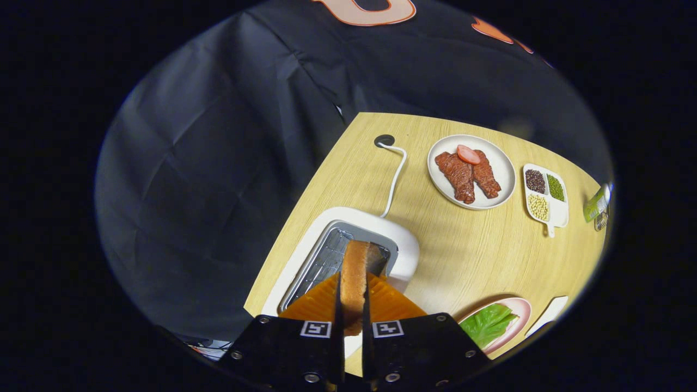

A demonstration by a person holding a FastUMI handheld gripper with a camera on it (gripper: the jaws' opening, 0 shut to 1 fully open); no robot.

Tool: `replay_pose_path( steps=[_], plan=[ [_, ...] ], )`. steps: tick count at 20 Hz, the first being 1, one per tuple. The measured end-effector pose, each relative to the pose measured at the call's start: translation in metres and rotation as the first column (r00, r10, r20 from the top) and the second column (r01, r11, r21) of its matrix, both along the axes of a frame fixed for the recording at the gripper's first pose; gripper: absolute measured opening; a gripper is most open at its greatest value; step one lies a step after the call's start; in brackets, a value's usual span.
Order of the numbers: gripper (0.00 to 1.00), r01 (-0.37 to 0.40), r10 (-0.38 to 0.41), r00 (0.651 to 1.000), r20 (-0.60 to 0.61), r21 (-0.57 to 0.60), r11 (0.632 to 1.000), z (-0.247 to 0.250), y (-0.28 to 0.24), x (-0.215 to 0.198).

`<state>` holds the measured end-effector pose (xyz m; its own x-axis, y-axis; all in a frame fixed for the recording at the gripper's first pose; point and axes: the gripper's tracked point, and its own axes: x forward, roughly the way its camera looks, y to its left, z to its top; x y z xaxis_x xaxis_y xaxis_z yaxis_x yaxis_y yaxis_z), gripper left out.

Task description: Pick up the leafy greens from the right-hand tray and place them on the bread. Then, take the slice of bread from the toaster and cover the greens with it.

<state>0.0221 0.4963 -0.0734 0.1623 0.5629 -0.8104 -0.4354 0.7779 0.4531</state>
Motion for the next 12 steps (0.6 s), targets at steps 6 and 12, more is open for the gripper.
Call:
replay_pose_path(
  steps=[6, 12],
  plan=[
    [0.11, 0.014, -0.018, 0.999, 0.039, 0.109, 0.994, 0.020, -0.011, 0.000],
    [0.10, 0.032, -0.039, 0.999, 0.029, 0.217, 0.976, 0.039, -0.032, 0.000]
  ],
)
